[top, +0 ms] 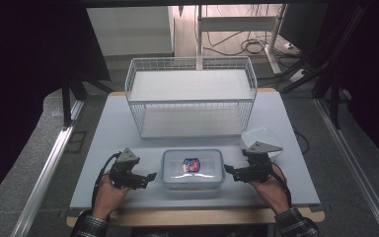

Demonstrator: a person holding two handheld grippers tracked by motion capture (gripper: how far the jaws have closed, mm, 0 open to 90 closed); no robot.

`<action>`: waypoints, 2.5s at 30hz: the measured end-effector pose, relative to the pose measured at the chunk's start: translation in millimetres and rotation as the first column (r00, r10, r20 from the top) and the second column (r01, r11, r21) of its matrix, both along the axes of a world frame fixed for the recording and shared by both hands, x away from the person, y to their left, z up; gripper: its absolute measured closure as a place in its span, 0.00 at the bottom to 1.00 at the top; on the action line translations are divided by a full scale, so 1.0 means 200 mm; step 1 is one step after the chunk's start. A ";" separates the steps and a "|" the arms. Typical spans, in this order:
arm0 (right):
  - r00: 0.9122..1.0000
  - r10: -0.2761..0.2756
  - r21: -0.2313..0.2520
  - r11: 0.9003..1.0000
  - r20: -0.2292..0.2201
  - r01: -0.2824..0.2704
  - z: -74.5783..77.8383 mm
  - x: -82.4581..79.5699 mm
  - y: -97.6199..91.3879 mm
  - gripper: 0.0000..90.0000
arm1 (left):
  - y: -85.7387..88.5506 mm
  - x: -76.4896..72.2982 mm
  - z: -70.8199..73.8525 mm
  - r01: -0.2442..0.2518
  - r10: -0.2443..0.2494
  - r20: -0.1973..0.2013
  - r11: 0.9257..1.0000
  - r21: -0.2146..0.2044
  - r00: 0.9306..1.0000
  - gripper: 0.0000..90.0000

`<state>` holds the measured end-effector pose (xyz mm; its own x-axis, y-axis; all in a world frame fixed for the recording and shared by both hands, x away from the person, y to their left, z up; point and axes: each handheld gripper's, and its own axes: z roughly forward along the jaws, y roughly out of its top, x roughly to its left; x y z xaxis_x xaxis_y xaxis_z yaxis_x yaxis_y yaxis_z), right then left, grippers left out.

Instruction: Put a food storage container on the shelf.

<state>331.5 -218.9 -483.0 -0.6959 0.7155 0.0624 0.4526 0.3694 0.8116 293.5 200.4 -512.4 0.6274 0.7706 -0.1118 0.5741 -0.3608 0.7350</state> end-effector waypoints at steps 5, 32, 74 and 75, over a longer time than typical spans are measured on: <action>0.998 0.049 0.004 0.999 -0.035 -0.049 0.03 -0.02 0.05 0.02 | -0.01 -0.01 0.06 -0.019 0.019 -0.008 0.999 -0.045 1.000 0.07; 0.872 0.207 0.178 0.974 -0.442 -0.141 -0.05 0.13 0.11 0.24 | -0.16 0.20 -0.01 0.140 -0.246 -0.321 0.937 -0.320 0.914 0.13; 0.924 0.140 0.251 0.967 -0.355 -0.050 0.14 0.03 0.10 0.59 | -0.08 0.08 0.23 0.034 -0.104 -0.175 0.931 -0.364 0.979 0.54; 0.926 0.140 0.250 0.967 -0.349 -0.052 0.15 0.03 0.10 0.59 | -0.08 0.08 0.24 0.033 -0.101 -0.168 0.931 -0.365 0.981 0.54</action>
